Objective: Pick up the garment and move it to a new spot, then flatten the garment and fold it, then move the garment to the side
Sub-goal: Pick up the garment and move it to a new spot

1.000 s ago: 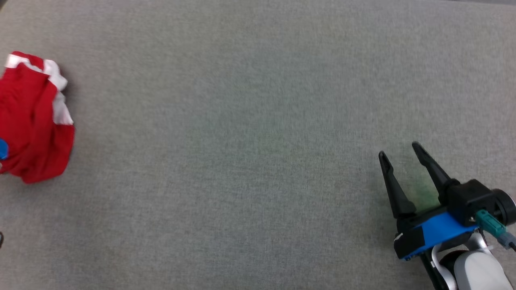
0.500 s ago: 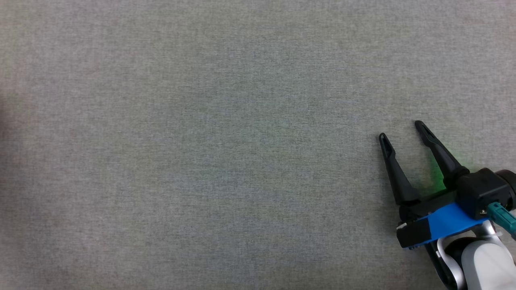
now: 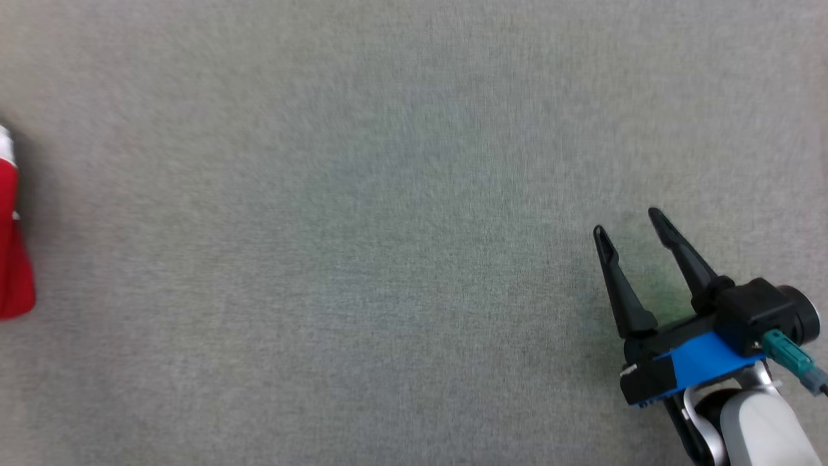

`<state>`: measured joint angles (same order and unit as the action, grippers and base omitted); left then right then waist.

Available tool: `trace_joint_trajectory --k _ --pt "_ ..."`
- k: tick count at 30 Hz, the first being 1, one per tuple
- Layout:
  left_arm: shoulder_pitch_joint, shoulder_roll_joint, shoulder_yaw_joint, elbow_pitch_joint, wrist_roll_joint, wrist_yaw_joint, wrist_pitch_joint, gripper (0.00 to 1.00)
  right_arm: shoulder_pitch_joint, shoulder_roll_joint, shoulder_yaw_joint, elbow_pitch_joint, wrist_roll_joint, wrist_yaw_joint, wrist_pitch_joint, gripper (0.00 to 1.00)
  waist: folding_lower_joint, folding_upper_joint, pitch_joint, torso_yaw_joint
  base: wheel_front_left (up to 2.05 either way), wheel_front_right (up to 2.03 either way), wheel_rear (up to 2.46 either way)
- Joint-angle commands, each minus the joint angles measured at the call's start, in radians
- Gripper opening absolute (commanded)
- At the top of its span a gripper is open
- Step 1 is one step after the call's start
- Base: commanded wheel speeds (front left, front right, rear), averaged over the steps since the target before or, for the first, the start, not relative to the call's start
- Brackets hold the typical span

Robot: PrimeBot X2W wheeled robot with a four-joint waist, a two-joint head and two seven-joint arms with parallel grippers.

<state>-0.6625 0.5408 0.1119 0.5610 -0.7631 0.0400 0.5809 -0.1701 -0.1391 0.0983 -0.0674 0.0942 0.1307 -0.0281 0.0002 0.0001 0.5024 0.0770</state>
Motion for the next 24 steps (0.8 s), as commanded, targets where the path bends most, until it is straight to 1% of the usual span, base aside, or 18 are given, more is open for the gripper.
trace_joint_trajectory --k 1,6,10,14,17,22,23,24 --pt "-0.005 0.036 -0.015 -0.028 0.034 -0.023 -0.033 0.00 0.007 0.007 0.004 0.015 0.011 0.000 -0.011 1.00 -0.0002 -0.0001 -0.051 -0.012 0.00 0.00 0.00" --pt "-0.057 0.067 -0.081 -0.130 0.096 -0.076 -0.066 0.00 0.029 0.027 -0.001 0.056 0.024 0.000 -0.015 1.00 -0.0002 -0.0001 -0.162 -0.005 0.00 0.00 0.00" --pt "-0.097 0.068 -0.156 -0.242 0.141 -0.098 -0.028 0.00 0.050 0.046 -0.002 0.088 0.038 0.000 -0.027 1.00 -0.0002 -0.0001 -0.249 -0.016 0.00 0.00 0.00" --pt "-0.137 0.018 -0.245 -0.353 0.163 -0.107 0.030 0.00 0.069 0.064 0.008 0.119 0.052 0.000 -0.038 1.00 -0.0002 -0.0001 -0.333 -0.044 0.00 0.00 0.00" --pt "-0.154 -0.026 -0.300 -0.421 0.152 -0.118 0.061 0.00 0.081 0.073 0.010 0.137 0.059 0.000 -0.046 1.00 -0.0002 -0.0001 -0.383 -0.075 0.00 0.00 0.00" --pt "-0.146 -0.107 -0.383 -0.503 0.120 -0.136 0.087 0.00 0.105 0.081 0.006 0.146 0.061 0.000 -0.049 1.00 -0.0002 -0.0001 -0.434 -0.145 0.00 0.00 0.00" --pt "-0.146 -0.107 -0.383 -0.503 0.120 -0.136 0.087 0.00 0.105 0.081 0.006 0.146 0.061 0.000 -0.049 1.00 -0.0002 -0.0001 -0.434 -0.145 0.00 0.00 0.00" --pt "-0.137 -0.122 -0.398 -0.514 0.111 -0.138 0.088 0.00 0.109 0.082 0.006 0.146 0.062 0.000 -0.048 1.00 -0.0002 -0.0001 -0.440 -0.161 0.00 0.00 0.00"
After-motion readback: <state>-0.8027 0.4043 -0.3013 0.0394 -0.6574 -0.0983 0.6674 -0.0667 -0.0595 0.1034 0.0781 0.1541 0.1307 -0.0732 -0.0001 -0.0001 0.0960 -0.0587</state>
